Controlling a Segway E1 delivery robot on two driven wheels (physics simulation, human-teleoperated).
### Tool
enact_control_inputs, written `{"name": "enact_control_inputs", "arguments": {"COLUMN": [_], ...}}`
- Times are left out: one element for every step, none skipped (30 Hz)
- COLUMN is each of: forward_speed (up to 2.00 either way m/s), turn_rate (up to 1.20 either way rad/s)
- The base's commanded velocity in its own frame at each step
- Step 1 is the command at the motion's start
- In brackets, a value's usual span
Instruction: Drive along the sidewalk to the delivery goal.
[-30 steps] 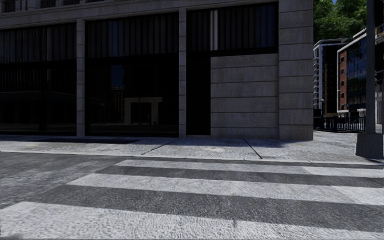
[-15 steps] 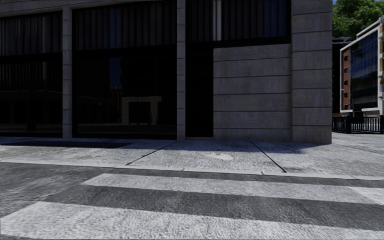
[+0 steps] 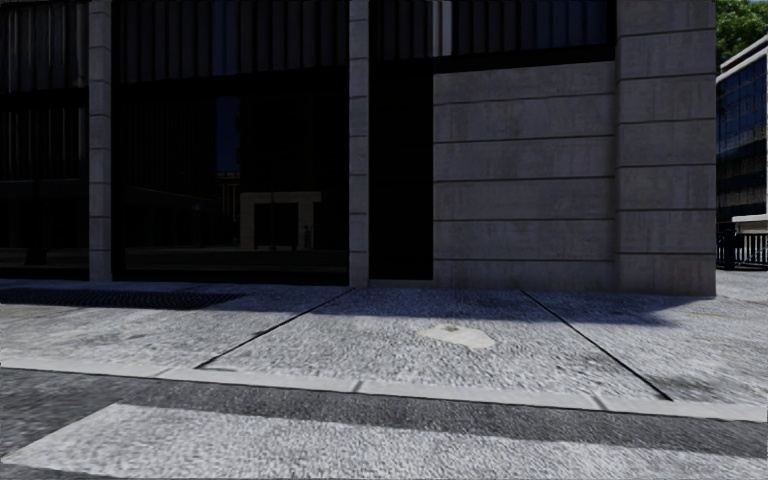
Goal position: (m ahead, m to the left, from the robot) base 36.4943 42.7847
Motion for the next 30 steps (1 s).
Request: {"name": "enact_control_inputs", "arguments": {"forward_speed": [1.96,1.96,1.96,1.96,1.96,1.96,1.96,1.96,1.96,1.96,1.96,1.96,1.96,1.96,1.96,1.96,1.96,1.96,1.94,1.8,1.8,1.65,1.58,1.5,1.5,1.43,1.41,1.39,1.39,1.39], "turn_rate": [0.0,0.0,0.0,0.0,0.0,0.0,0.0,0.0,0.0,0.0,0.0,0.0,0.0,0.0,0.08,0.08,0.22,0.25,0.26,0.34,0.34,0.4,0.47,0.55,0.55,0.58,0.59,0.6,0.6,0.6]}}
